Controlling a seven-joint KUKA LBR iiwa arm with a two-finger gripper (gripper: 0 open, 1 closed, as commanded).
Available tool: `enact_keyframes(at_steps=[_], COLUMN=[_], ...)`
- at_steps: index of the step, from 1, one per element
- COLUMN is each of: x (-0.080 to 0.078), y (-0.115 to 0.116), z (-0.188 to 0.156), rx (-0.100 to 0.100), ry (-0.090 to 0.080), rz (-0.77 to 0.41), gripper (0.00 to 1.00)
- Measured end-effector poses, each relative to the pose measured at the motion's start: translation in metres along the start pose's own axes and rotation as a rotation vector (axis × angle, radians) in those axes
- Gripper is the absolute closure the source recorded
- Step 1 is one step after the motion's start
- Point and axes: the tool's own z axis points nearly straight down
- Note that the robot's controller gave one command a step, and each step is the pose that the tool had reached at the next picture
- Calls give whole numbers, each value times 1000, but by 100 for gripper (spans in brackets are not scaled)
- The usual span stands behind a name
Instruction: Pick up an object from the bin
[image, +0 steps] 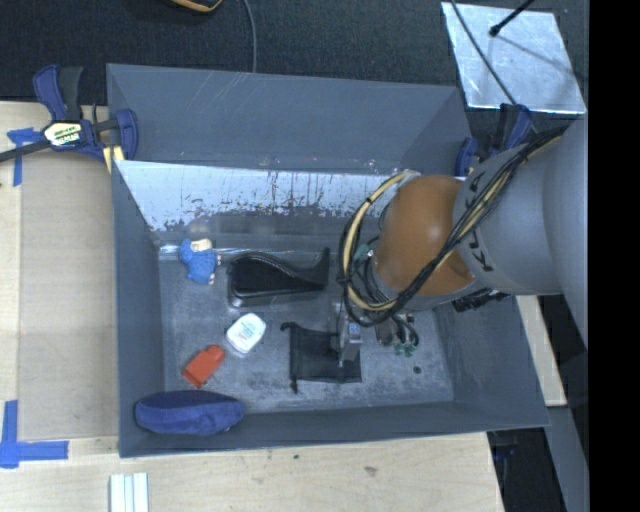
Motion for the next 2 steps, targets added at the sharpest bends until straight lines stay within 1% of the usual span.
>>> enact_keyframes(at_steps=[1,2], x=[1,-8], y=[19,20], z=[-86,-228], rx=[-1,-1], ry=[-5,-7], rz=[-52,-51], gripper=[100,100])
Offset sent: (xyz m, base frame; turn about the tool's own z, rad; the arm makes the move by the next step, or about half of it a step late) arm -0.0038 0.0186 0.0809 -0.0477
